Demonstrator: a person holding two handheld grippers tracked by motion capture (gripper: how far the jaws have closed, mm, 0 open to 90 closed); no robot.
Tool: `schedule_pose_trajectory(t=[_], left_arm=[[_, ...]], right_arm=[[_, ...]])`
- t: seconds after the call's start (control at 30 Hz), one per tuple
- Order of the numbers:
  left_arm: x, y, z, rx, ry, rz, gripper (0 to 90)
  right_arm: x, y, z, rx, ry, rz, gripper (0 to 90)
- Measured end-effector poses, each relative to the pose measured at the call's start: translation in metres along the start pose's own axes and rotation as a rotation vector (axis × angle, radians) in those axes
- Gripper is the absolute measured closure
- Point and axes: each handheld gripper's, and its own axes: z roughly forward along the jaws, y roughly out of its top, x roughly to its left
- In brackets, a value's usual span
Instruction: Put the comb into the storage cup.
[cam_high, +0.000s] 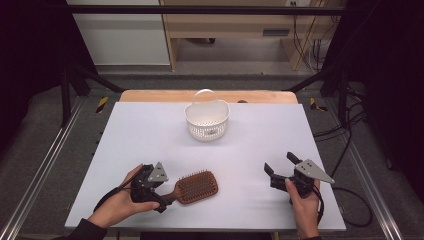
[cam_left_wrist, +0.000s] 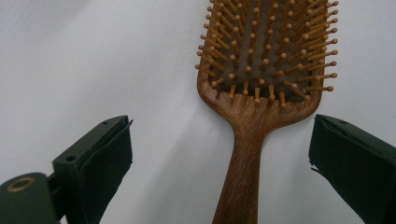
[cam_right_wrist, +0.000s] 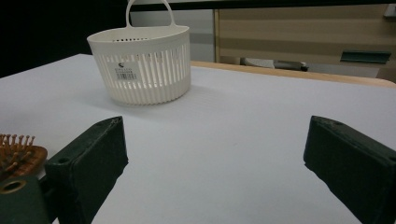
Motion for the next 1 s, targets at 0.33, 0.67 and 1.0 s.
schedule_pose_trajectory(t=[0.33, 0.67, 1.0], left_arm=[[0.003, -0.006, 0.001, 0.039, -0.028, 0.000, 13.3], [-0.001, -0.007, 0.009, 0.100, -0.075, 0.032, 33.2], [0.000, 0.002, 0.021, 0.158, -0.124, 0.045, 54.5]], right_arm=[[0.000, -0.001, 0.001, 0.007, -0.002, -0.001, 6.2], [-0.001, 0.000, 0.000, 0.000, -0.002, 0.006, 6.2], [-0.002, 0.000, 0.000, 0.001, -0.001, 0.010, 6.2]])
